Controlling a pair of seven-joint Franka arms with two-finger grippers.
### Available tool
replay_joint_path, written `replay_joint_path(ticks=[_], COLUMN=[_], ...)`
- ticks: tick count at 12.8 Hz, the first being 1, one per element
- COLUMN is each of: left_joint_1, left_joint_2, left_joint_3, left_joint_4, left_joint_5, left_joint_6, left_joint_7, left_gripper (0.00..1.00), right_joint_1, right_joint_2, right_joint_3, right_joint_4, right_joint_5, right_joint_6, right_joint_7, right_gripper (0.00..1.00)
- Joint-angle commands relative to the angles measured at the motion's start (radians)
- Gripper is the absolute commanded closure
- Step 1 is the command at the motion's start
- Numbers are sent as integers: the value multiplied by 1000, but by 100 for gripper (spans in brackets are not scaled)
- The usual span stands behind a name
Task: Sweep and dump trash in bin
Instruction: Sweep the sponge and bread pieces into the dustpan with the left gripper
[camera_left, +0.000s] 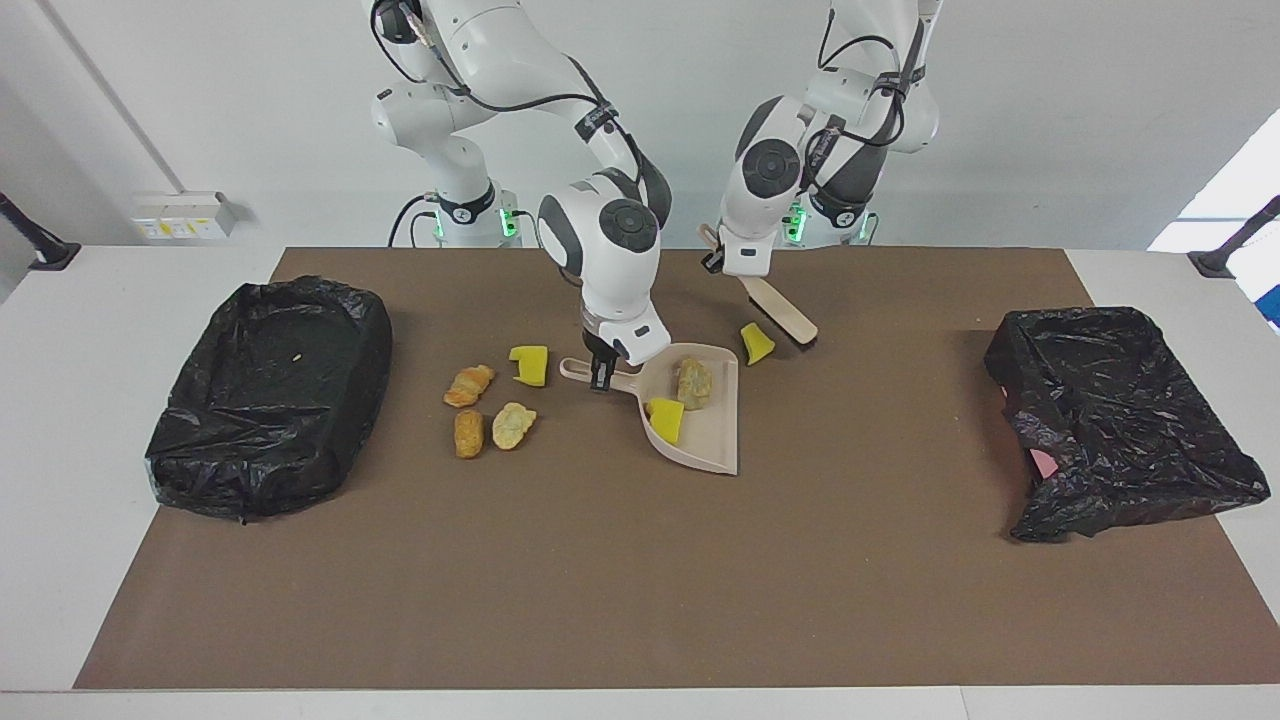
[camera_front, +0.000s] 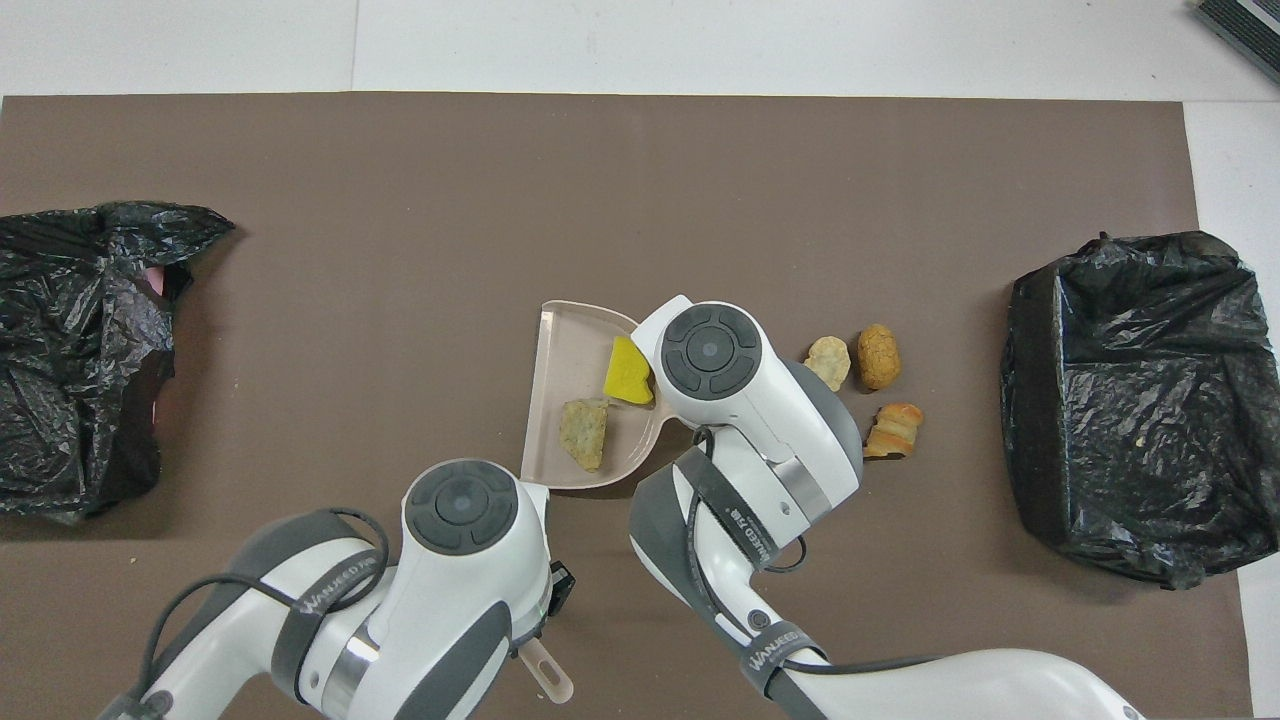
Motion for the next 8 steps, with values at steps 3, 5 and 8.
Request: replay_joint_path(ticks=[3, 5, 8], left_joint_1=[-64, -32, 89], left_joint_2=[-59, -26, 44], left_joint_3=[15, 16, 16], left_joint_4=[-154, -143, -71], left_joint_5=[-37, -96, -146], left_joint_6=[221, 312, 331], left_joint_7=[-1, 135, 390], left_gripper=[100, 100, 100], right_joint_1=[-12, -12, -10], right_joint_2=[-15, -15, -15], right_joint_3=[6, 6, 6], right_joint_4=[-31, -31, -31], right_joint_5=[-33, -33, -33], right_joint_6=[15, 15, 13], right_joint_7=[-33, -31, -30], right_gripper=[100, 100, 100])
